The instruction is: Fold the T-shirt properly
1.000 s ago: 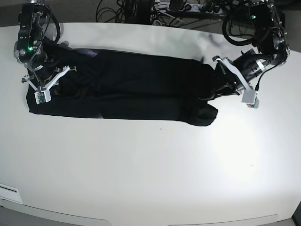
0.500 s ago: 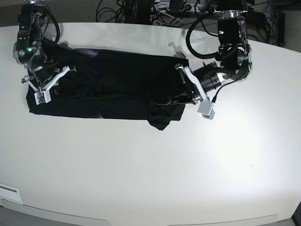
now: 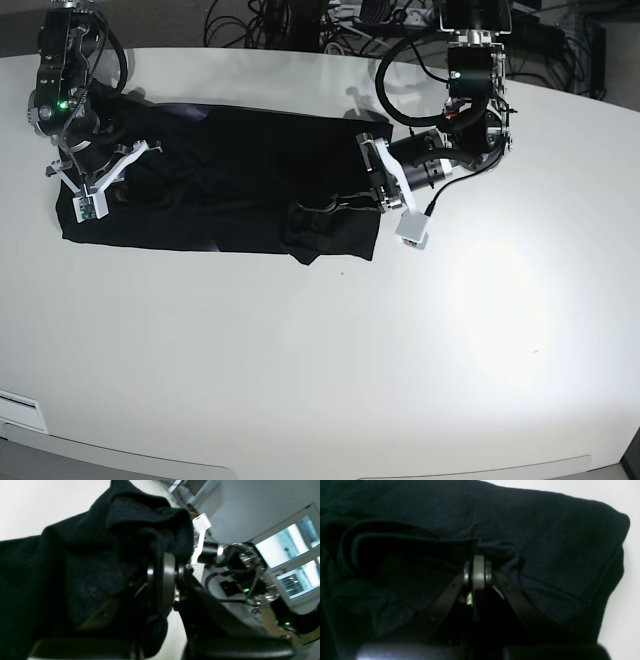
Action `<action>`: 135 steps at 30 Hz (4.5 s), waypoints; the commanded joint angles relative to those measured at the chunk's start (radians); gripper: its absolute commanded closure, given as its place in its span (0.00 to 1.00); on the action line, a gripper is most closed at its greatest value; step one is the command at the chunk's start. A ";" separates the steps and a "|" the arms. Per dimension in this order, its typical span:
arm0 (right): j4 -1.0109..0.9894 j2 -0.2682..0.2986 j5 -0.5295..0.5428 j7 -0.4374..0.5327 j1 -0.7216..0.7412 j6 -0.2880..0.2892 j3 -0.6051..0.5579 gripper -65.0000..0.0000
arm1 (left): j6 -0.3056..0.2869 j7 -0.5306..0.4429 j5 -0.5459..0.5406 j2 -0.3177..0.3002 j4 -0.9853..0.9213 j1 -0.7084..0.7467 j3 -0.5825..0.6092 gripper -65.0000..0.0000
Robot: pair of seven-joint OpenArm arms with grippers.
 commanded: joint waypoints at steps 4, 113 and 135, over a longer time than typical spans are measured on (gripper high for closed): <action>-0.008 0.008 -0.008 -0.110 -0.010 0.008 -0.003 0.96 | -0.009 -0.022 -0.119 0.003 0.017 -0.013 0.000 0.68; -0.056 -0.042 0.383 -0.443 0.223 0.094 0.118 1.00 | 0.098 0.029 0.121 -0.266 0.012 -0.113 0.003 0.95; 0.254 0.163 0.425 -0.396 0.222 -0.065 0.121 1.00 | 0.074 0.080 0.103 -0.291 0.011 -0.129 -0.064 0.89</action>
